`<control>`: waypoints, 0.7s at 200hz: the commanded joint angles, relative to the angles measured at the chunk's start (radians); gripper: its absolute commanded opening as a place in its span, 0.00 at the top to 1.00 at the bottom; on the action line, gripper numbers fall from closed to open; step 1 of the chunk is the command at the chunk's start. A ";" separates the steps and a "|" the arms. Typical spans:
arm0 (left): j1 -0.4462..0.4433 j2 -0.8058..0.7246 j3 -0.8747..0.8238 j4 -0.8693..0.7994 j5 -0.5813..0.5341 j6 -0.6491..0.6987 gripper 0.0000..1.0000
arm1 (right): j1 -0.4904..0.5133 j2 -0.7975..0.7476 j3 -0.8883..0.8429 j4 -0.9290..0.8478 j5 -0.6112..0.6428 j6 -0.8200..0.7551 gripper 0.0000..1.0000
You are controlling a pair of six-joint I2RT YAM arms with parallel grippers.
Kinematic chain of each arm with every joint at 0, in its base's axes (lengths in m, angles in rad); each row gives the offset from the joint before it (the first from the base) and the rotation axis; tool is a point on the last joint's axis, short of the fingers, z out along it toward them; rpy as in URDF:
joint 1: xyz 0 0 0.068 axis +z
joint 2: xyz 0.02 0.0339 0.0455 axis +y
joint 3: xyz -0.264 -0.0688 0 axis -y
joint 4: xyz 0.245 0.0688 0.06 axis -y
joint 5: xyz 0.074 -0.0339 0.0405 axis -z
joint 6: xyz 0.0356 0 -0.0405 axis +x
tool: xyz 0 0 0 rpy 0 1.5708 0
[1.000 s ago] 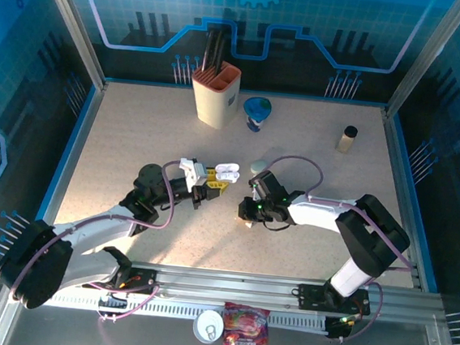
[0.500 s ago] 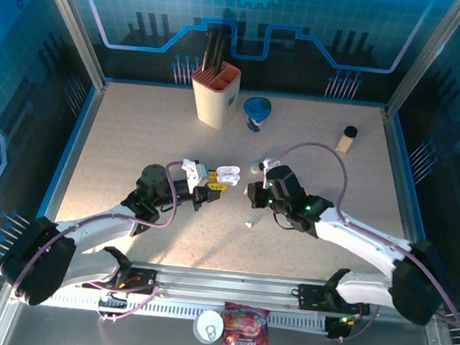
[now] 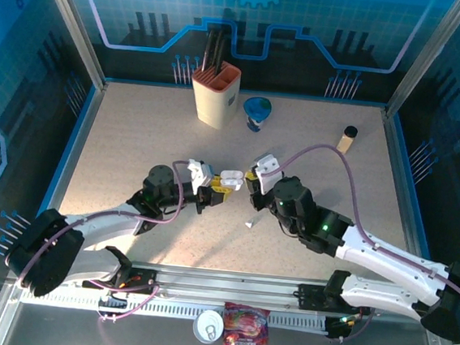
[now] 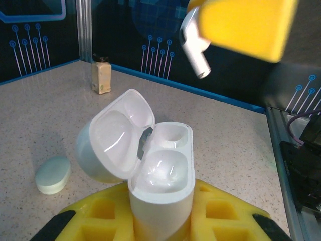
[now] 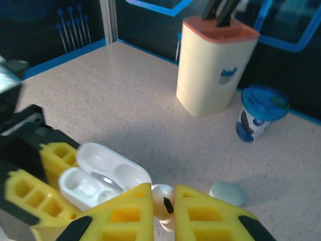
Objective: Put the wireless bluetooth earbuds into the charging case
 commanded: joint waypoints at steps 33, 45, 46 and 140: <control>-0.014 -0.006 0.033 0.018 0.042 -0.029 0.86 | 0.068 0.120 0.102 0.067 0.062 -0.161 0.85; -0.015 -0.008 0.032 0.012 0.047 -0.024 0.86 | 0.070 0.144 0.109 0.073 0.059 -0.166 0.85; -0.014 -0.008 0.033 0.011 0.047 -0.023 0.86 | 0.069 0.146 0.109 0.074 0.059 -0.166 0.85; -0.015 -0.027 0.058 -0.033 0.019 -0.066 0.85 | 0.071 0.181 0.069 0.083 -0.009 -0.120 0.85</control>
